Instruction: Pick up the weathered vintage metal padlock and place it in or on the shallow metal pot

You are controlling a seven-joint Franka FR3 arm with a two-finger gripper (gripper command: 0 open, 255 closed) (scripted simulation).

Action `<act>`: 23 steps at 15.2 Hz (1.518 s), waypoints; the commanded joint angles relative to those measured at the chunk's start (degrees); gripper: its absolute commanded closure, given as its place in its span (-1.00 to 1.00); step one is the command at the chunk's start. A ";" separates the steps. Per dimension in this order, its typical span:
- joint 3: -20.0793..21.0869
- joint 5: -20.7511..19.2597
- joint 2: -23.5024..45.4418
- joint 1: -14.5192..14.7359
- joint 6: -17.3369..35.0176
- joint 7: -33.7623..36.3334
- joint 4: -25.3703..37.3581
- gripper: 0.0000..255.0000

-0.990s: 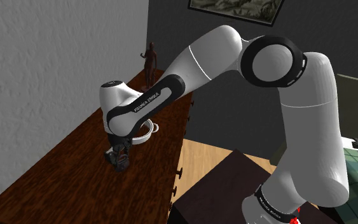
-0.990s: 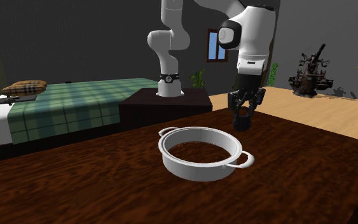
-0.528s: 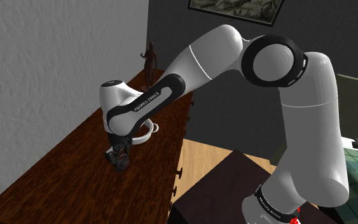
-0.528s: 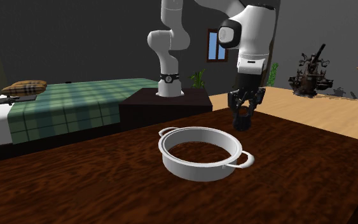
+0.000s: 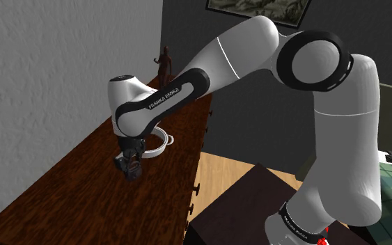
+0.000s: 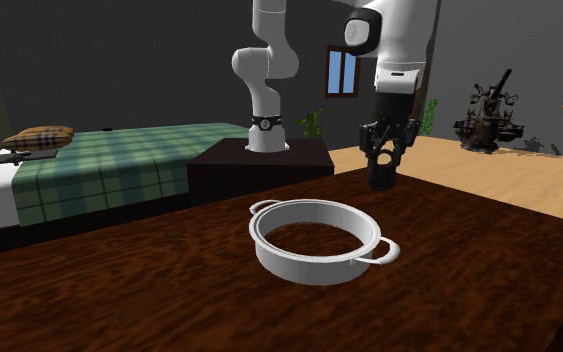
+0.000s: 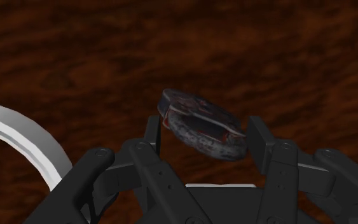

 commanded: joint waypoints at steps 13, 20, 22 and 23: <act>1.23 2.06 -6.39 -0.84 -8.31 -0.70 2.12 1.00; -1.15 1.18 -2.34 -4.57 -12.49 -6.84 10.04 1.00; -1.90 0.85 -0.52 -5.68 -14.05 -8.78 13.34 1.00; -2.26 0.69 0.47 -6.21 -14.89 -9.73 15.13 1.00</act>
